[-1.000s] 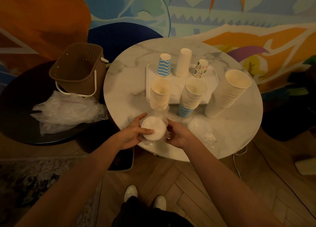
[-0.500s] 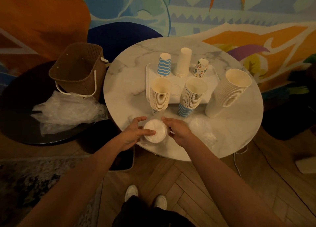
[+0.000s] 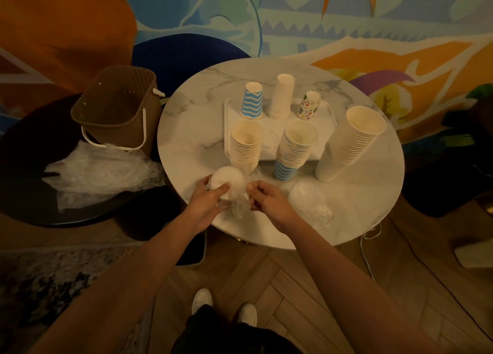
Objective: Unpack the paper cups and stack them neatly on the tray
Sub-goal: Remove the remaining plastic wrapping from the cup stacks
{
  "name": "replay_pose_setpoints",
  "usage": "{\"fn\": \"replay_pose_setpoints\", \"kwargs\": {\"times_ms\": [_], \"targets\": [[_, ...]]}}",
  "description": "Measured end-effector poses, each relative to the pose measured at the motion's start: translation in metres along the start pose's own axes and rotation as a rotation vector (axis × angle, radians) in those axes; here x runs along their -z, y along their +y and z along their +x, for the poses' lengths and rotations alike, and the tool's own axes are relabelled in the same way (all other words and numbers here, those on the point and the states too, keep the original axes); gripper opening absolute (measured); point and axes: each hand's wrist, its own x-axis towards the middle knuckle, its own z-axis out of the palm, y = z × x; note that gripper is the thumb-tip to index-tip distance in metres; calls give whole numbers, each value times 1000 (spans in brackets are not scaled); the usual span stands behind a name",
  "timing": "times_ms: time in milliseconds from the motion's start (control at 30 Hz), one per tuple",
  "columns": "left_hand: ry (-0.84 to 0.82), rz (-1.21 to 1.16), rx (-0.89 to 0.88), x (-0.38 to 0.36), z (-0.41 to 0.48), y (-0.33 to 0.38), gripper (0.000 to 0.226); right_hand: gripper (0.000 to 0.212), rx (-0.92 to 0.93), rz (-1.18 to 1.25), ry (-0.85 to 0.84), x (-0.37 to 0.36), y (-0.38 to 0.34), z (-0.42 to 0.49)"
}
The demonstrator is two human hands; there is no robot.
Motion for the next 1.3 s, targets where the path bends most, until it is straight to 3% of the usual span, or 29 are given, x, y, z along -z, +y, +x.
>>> {"fn": "replay_pose_setpoints", "kwargs": {"times_ms": [100, 167, 367, 467, 633, 733, 867, 1033, 1133, 1300], "targets": [[-112, -18, 39, 4, -4, 2, 43, 31, -102, 84, 293, 8, -2, 3], [-175, -10, 56, 8, -6, 1, 42, 27, -194, 79, 383, 13, -1, 7], [-216, 62, 65, 9, -7, -3, 42, 17, -373, 187, 112, -2, -1, 6], [-212, 162, 44, 8, -7, -4, 40, 17, -320, 219, 23, -8, 0, 3], [-188, 329, -50, 7, -10, -5, 36, 23, -194, 74, 55, -7, 5, 4], [7, 460, -112, 12, -5, -5, 29, 32, -130, -112, 216, -2, 3, 4], [211, 361, -147, 17, -2, -1, 36, 44, 114, -607, 382, 0, 5, 3], [255, 377, -157, 28, -2, 5, 58, 46, 336, -1259, 320, 2, 22, 2], [195, 368, -146, 26, -6, 7, 57, 48, 358, -1420, 268, 2, 30, 1], [211, 347, -148, 26, -8, 6, 50, 52, 357, -1441, 190, 2, 43, -2]]}}
